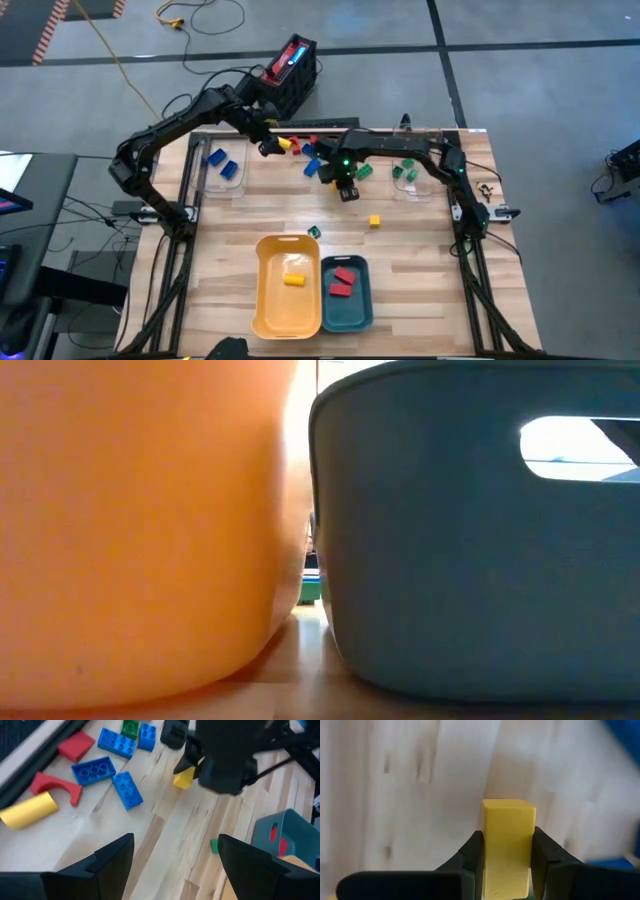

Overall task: Sort blocks
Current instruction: Put the yellow block into the yellow bin

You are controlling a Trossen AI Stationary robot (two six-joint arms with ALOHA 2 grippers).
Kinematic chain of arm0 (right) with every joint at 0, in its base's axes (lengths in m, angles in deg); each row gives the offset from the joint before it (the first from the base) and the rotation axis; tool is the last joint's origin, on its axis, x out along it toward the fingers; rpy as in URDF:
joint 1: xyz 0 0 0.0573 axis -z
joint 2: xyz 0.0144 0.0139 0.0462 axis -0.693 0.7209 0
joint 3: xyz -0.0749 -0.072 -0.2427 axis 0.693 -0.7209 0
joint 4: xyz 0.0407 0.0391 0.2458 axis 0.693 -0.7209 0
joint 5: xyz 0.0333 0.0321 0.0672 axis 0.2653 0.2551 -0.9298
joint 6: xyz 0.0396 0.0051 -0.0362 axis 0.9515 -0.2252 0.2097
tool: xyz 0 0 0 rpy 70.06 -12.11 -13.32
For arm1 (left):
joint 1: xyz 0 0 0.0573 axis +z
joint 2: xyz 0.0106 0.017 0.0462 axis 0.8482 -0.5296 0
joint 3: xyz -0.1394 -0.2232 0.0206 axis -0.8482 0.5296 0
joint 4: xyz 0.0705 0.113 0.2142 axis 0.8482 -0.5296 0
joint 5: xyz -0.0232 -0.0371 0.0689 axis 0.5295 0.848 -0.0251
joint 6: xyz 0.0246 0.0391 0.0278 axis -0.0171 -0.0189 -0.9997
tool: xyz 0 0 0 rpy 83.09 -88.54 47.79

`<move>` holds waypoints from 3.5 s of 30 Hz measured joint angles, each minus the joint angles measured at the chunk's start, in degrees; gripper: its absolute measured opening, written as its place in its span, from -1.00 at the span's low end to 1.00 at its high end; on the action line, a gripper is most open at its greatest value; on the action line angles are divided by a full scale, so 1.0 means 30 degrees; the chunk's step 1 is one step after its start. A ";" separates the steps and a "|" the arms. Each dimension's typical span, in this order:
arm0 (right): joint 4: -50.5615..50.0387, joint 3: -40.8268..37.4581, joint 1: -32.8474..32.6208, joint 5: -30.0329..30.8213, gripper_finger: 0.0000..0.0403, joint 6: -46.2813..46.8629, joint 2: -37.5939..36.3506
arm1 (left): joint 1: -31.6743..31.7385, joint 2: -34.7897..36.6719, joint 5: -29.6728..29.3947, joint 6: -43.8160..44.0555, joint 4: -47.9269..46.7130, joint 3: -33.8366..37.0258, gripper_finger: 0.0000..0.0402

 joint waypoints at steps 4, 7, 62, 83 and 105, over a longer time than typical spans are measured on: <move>-0.0129 0.0007 0.0228 -0.0790 -0.51 0.1933 -0.2580 | -0.0325 0.0970 -0.0181 -0.3363 0.0584 0.0000 0.40; 0.2460 0.0009 0.0767 -0.3319 -0.51 0.3967 -0.4969 | -0.1358 0.1533 -0.1345 -0.6407 0.1758 0.0000 0.40; 1.9461 -0.0970 0.2317 -1.1576 -0.52 1.9032 -0.9676 | -0.7932 0.3097 -1.9294 -1.5744 1.2531 0.0007 0.37; 0.5951 -0.1331 -0.2709 -1.2809 -0.52 0.7888 -0.8754 | -0.8033 0.4630 -1.8980 -0.7602 0.7209 -0.0003 0.37; 1.0529 0.2151 -0.9243 -0.4360 -0.53 1.5833 -0.0835 | -0.8137 0.7297 -1.3353 -0.3926 0.4801 -0.1282 0.21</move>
